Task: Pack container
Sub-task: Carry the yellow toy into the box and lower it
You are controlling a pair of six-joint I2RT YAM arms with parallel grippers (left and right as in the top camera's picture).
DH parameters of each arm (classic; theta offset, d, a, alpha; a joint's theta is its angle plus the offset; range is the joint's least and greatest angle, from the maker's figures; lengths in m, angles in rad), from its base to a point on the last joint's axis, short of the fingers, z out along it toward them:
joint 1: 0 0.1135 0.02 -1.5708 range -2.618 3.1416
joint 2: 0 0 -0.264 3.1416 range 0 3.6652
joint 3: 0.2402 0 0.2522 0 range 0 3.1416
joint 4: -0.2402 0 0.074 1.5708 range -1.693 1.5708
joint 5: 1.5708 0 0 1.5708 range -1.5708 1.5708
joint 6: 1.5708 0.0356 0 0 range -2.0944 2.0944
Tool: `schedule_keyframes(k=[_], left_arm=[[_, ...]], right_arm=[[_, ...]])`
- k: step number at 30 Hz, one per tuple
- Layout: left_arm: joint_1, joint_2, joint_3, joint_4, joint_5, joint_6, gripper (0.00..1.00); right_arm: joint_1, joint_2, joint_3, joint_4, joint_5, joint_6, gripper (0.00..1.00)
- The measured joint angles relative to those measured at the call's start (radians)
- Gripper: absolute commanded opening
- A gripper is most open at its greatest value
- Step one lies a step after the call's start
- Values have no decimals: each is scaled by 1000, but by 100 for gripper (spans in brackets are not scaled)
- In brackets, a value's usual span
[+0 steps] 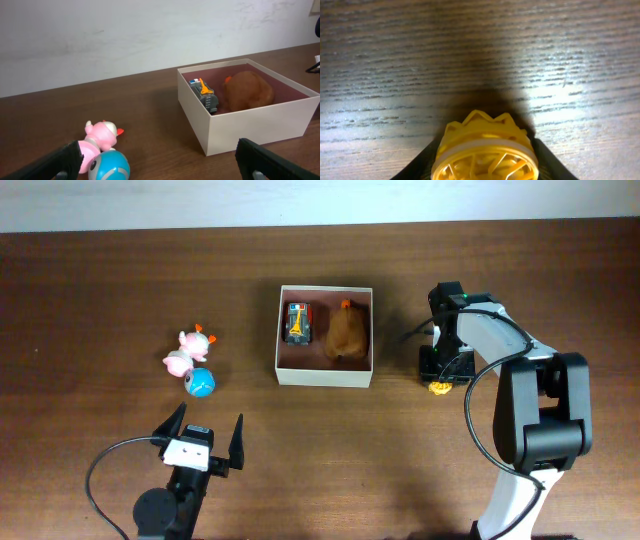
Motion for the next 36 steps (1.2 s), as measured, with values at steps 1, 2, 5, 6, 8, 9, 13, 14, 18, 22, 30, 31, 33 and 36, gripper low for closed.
schedule_keyframes(k=[1,2,5,6,8,9,13,14,18,22,30,31,33,36], left_arm=[[0,0,0,0,0,0,100],[0,0,0,0,0,0,100],[0,0,0,0,0,0,99],[0,0,0,0,0,0,100],[0,0,0,0,0,0,100],[0,0,0,0,0,0,100],[0,0,0,0,0,0,100],[0,0,0,0,0,0,100],[0,0,0,0,0,0,100],[0,0,0,0,0,0,99],[0,0,0,0,0,0,100],[0,0,0,0,0,0,100],[0,0,0,0,0,0,100],[0,0,0,0,0,0,100]], right_arm=[[0,0,0,0,0,0,35],[0,-1,0,0,0,1,35],[0,-1,0,0,0,1,35],[0,-1,0,0,0,2,35],[0,-1,2,-4,0,2,35],[0,-1,5,-18,0,2,35],[0,1,56,-121,-9,-2,34],[-1,2,79,-143,-23,-9,34],[-1,0,220,-219,-91,-47,34],[-1,-20,350,-262,-178,-85,34],[60,-95,518,-152,-341,-128,35],[81,-97,521,-131,-350,-129,36],[128,-96,521,-90,-362,-129,38],[200,-96,521,-30,-364,-120,38]])
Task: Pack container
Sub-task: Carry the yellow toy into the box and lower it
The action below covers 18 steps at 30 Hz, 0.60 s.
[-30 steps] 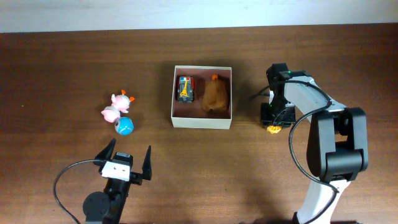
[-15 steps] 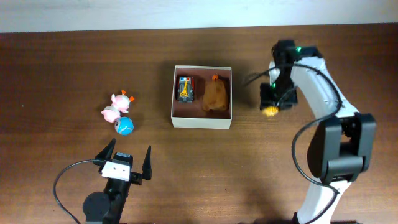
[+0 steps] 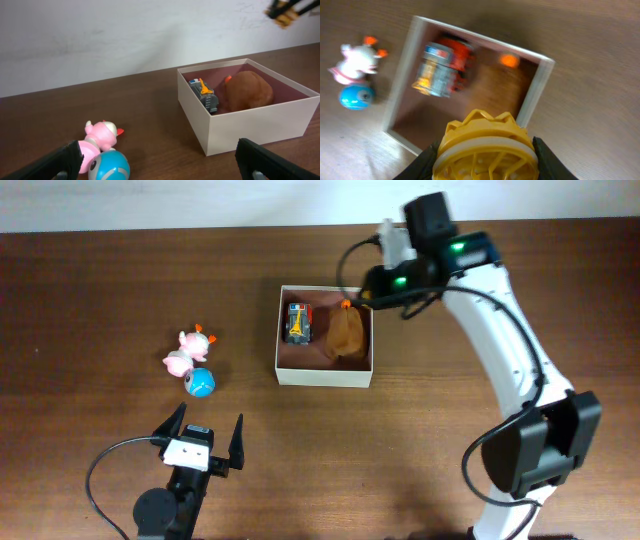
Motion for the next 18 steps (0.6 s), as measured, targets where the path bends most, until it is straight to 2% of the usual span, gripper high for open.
schedule_keyframes(k=[7,18], left_arm=[[0,0,0,0,0,0,100],[0,0,0,0,0,0,100]], right_arm=[[121,30,0,138,21,40,38],[145,207,0,254,47,72,38]])
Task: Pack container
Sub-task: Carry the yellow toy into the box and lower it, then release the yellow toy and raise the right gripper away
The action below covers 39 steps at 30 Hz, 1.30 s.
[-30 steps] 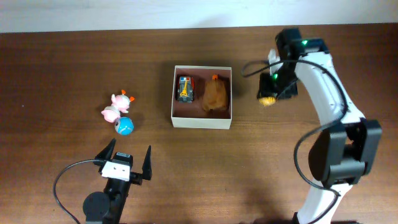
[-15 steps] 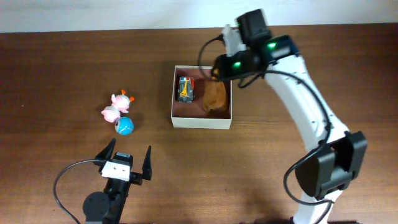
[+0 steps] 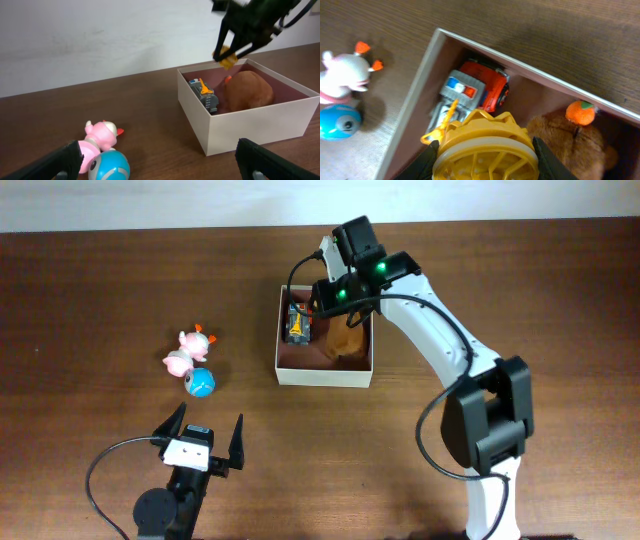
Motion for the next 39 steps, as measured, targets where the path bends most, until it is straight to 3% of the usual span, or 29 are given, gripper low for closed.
schedule_keyframes(k=[3,7,10,19,25,29,33,39], left_arm=[[0,0,0,0,0,0,100],[0,0,0,0,0,0,100],[0,0,0,0,0,0,100],[0,0,0,0,0,0,99],[0,0,0,0,0,0,100],[0,0,0,0,0,0,100],[0,0,0,0,0,0,100],[0,0,0,0,0,0,100]], right_arm=[[0,21,0,5,2,2,39],[0,23,0,8,10,-2,68],[0,23,0,8,12,7,77],[0,23,8,-64,13,10,86],[-2,23,168,-323,15,12,100],[-19,-2,330,-544,81,31,99],[-98,-71,426,-663,197,85,99],[-331,-119,452,-834,332,190,99]])
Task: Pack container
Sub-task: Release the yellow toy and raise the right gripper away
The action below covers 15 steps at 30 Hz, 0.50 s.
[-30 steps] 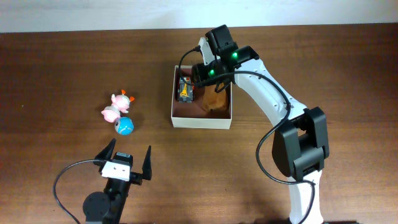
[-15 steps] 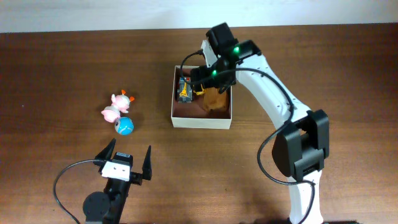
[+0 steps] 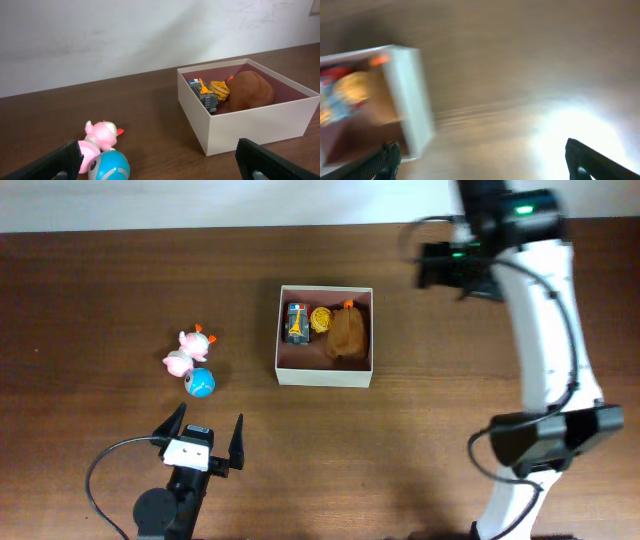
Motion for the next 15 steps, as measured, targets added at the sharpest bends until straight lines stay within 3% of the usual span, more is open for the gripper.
schedule_keyframes(k=[6,15], left_arm=[[0,0,0,1,0,0,100],[0,0,-1,29,2,0,100]], right_arm=[[-172,5,-5,-53,36,51,99],[-239,5,-5,-61,2,66,99]])
